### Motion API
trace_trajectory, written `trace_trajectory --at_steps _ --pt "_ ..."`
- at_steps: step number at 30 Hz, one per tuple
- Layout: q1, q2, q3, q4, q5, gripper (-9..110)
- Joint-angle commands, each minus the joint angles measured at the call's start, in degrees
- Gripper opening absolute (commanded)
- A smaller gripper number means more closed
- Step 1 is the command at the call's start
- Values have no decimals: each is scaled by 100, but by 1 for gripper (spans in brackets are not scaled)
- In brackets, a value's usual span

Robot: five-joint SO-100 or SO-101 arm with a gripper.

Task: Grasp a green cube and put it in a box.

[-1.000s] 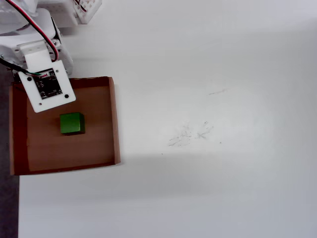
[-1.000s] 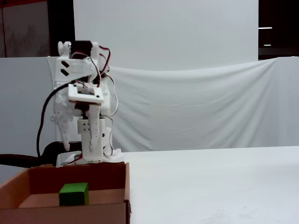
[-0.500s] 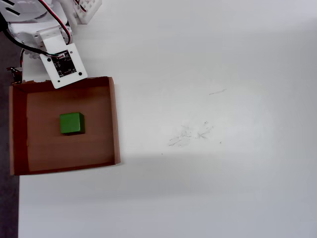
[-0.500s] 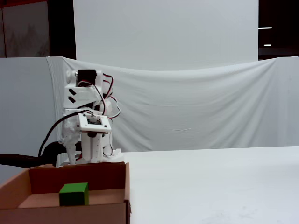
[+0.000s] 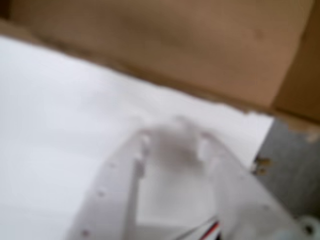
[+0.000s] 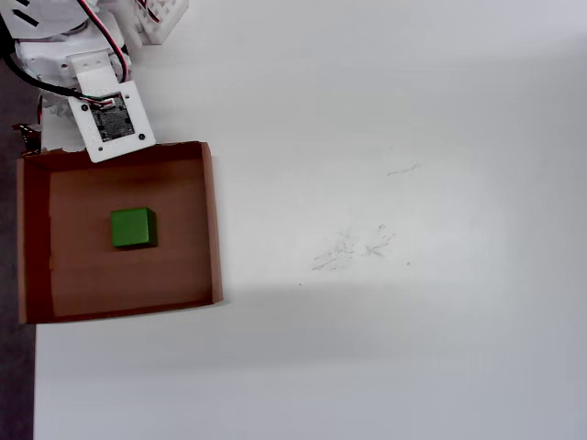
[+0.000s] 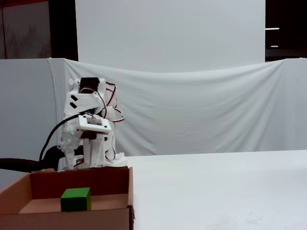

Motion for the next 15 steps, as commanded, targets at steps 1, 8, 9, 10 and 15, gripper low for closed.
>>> trace_trajectory --at_steps 1,8,9,10,15 --pt "-26 -9 -35 141 -132 11" --pt "-44 -9 -35 176 -123 11" --pt "-44 -9 -35 158 -123 10" --pt "-44 -9 -35 149 -123 10" --pt "-44 -9 -35 149 -18 10"
